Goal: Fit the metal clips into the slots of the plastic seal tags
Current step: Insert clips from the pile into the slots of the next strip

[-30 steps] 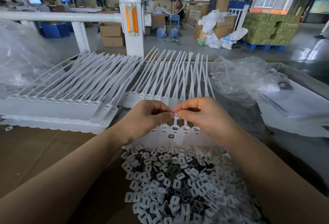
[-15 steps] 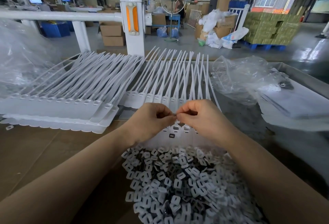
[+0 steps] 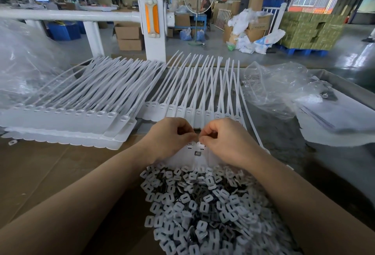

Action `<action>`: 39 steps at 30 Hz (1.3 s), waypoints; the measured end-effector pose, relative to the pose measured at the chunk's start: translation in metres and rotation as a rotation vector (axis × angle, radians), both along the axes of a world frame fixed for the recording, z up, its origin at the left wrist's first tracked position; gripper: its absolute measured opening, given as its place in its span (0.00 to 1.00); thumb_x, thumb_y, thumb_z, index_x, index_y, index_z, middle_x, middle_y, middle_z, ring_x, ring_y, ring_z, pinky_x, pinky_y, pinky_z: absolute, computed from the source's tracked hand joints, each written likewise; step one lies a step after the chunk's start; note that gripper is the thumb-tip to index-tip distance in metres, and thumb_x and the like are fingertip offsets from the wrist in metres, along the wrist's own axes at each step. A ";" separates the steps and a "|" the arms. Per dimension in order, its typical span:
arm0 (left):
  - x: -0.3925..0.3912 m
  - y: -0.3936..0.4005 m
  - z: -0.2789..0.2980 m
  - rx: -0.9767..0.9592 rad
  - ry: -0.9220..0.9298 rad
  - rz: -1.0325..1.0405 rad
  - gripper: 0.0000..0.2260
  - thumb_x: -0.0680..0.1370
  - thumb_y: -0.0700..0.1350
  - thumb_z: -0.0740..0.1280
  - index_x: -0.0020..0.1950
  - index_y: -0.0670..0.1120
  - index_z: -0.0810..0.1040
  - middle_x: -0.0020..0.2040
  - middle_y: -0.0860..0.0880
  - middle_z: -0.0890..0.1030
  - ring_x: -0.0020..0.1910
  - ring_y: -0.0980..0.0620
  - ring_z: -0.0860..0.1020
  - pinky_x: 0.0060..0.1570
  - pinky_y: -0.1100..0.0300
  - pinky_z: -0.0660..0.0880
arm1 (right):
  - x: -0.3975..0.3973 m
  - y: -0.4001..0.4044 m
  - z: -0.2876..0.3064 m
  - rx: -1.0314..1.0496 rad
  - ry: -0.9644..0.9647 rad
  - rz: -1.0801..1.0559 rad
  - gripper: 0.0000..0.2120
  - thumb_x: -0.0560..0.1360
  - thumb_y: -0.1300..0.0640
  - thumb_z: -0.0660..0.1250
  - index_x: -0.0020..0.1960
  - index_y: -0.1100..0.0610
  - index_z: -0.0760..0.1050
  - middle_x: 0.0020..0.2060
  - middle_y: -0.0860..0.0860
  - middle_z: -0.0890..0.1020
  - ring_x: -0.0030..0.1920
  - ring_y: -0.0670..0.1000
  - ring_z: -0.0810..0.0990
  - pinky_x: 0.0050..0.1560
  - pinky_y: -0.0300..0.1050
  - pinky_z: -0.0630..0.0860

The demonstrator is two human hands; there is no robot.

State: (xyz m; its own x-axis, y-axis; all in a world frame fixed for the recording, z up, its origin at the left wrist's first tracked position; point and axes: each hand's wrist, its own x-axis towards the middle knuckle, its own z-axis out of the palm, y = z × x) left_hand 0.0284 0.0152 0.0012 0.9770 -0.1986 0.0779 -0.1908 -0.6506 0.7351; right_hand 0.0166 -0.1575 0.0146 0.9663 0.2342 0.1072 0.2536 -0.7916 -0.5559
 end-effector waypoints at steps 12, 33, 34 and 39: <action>-0.002 0.004 0.002 0.067 -0.090 -0.084 0.03 0.76 0.50 0.71 0.45 0.53 0.81 0.34 0.56 0.78 0.28 0.64 0.72 0.29 0.71 0.65 | 0.003 0.000 -0.003 0.005 0.003 -0.014 0.02 0.75 0.53 0.71 0.45 0.47 0.80 0.39 0.43 0.82 0.38 0.45 0.82 0.40 0.41 0.80; -0.006 0.007 0.011 0.488 -0.637 -0.521 0.06 0.77 0.42 0.69 0.50 0.51 0.83 0.42 0.53 0.79 0.42 0.51 0.75 0.45 0.51 0.75 | 0.003 -0.014 0.010 0.293 0.135 -0.018 0.06 0.77 0.57 0.68 0.45 0.47 0.81 0.36 0.45 0.84 0.34 0.38 0.80 0.35 0.33 0.72; -0.005 0.009 0.009 0.446 -0.606 -0.500 0.06 0.77 0.41 0.70 0.50 0.51 0.84 0.42 0.52 0.78 0.42 0.52 0.75 0.45 0.52 0.75 | 0.002 -0.015 0.012 0.271 0.152 0.021 0.06 0.76 0.56 0.69 0.44 0.47 0.81 0.36 0.44 0.84 0.35 0.38 0.80 0.36 0.33 0.72; -0.003 0.017 -0.001 0.088 -0.344 -0.380 0.12 0.76 0.35 0.70 0.51 0.52 0.86 0.43 0.51 0.77 0.44 0.58 0.76 0.48 0.63 0.72 | -0.006 -0.014 0.018 0.074 0.170 0.209 0.06 0.73 0.55 0.73 0.40 0.46 0.82 0.36 0.41 0.84 0.38 0.48 0.82 0.42 0.45 0.80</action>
State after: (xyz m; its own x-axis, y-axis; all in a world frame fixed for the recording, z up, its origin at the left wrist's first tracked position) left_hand 0.0259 0.0326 0.0006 0.7556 -0.5541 0.3493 -0.6464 -0.5449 0.5341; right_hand 0.0110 -0.1715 0.0330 0.9032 0.4283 -0.0277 0.3057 -0.6874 -0.6588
